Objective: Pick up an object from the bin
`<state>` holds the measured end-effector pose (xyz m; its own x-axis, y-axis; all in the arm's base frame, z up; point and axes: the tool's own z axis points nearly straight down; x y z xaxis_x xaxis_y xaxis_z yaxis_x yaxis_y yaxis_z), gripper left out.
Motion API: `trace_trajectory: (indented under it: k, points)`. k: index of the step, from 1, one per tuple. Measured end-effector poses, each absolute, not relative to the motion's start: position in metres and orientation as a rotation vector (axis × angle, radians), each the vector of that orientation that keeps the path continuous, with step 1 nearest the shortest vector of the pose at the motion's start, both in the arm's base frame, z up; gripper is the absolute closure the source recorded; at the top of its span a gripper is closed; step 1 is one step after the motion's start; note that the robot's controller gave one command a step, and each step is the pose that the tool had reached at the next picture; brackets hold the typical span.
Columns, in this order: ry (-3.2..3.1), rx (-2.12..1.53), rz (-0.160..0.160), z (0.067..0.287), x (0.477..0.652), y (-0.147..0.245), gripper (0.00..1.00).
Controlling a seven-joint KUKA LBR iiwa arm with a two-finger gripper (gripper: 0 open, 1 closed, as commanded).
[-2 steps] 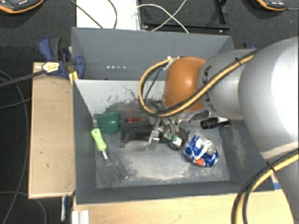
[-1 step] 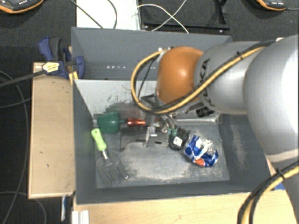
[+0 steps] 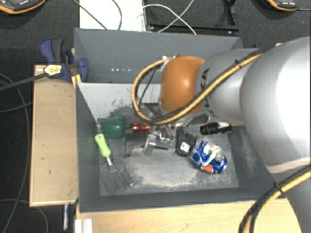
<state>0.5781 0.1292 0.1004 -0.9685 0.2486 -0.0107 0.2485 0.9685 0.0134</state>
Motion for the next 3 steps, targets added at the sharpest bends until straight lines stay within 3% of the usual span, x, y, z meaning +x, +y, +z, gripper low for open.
trace_trajectory:
  k: [1,2,3]
  points:
    - [3.101,0.395,0.011,0.0722,0.5868,0.1538,0.00]
    - [3.047,0.699,0.034,0.0737,0.5915,0.1444,1.00]
    - [3.047,0.698,0.034,0.0737,0.5916,0.1444,1.00]
